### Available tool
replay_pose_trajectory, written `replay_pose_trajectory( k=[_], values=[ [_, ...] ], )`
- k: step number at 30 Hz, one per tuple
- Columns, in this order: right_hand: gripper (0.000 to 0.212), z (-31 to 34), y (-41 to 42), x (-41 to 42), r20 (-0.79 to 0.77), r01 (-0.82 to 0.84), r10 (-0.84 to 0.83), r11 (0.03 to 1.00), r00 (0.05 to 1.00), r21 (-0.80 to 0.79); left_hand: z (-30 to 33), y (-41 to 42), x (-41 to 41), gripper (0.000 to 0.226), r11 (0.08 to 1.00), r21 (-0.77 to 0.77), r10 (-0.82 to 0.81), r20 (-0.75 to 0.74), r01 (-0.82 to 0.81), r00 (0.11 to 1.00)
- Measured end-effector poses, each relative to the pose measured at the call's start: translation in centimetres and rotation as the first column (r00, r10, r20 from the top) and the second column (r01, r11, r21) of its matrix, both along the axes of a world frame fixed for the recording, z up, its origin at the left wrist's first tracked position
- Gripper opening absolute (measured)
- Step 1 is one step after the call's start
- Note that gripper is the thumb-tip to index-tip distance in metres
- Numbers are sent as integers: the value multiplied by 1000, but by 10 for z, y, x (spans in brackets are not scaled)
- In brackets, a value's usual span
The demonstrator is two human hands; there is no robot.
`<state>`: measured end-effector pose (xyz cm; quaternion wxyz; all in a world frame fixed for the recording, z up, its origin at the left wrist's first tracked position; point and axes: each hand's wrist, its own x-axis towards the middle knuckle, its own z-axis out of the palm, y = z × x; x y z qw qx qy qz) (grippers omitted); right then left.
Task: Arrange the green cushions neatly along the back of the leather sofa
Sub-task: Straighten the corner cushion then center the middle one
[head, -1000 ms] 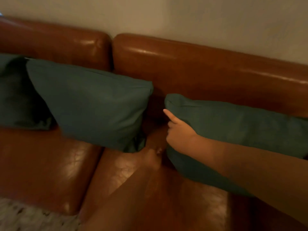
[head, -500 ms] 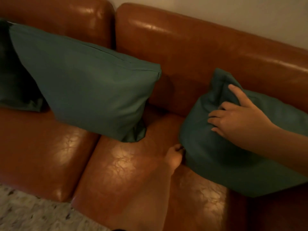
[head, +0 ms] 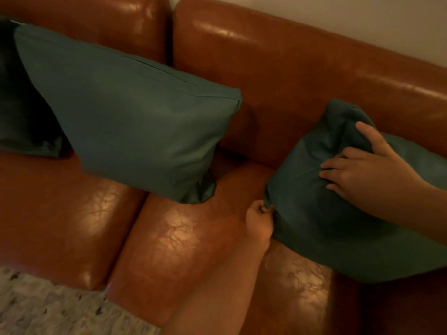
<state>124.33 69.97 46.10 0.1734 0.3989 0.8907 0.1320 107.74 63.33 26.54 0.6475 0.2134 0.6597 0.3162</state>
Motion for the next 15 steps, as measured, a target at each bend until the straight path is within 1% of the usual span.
replay_pose_trajectory(
  k=[2,3,5,7,8,9,10,12,13,14,15],
  values=[
    [11,1,-1,1,-11,0,0,1000,1000,5,-1,4,-24,17,1000,-24,17,-32,-18,999],
    [10,1,-1,2,-21,15,-15,1000,1000,6,-3,4,-40,18,999,-20,24,-46,-25,999],
    [14,3,-3,5,-23,48,-48,999,999,17,-9,2,-69,14,1000,-18,9,-32,-9,999],
    [25,4,-4,5,-9,60,-60,998,998,16,-8,2,-84,11,999,-24,-41,26,41,999],
    [19,5,-5,3,8,48,-48,999,999,15,-8,3,-85,12,997,-19,-72,27,72,997],
    [9,6,-5,-2,23,33,-33,999,999,12,-7,3,-85,13,995,-4,-97,12,97,995],
    [8,8,-4,-9,48,53,-54,998,997,21,-6,4,-83,15,994,18,-109,-12,109,994],
    [15,7,0,-31,34,62,-64,997,997,54,-5,5,-78,18,990,77,-111,-60,115,992],
    [18,5,2,-48,-1,35,-35,998,999,48,-6,4,-75,18,988,109,-101,-81,110,992],
    [18,2,3,-68,-19,7,-7,1000,1000,7,-9,3,-73,18,983,138,-102,-114,117,988],
    [18,-4,4,-90,-2,-27,27,998,1000,-58,-11,3,-72,17,975,172,-111,-157,138,981]
  ],
)
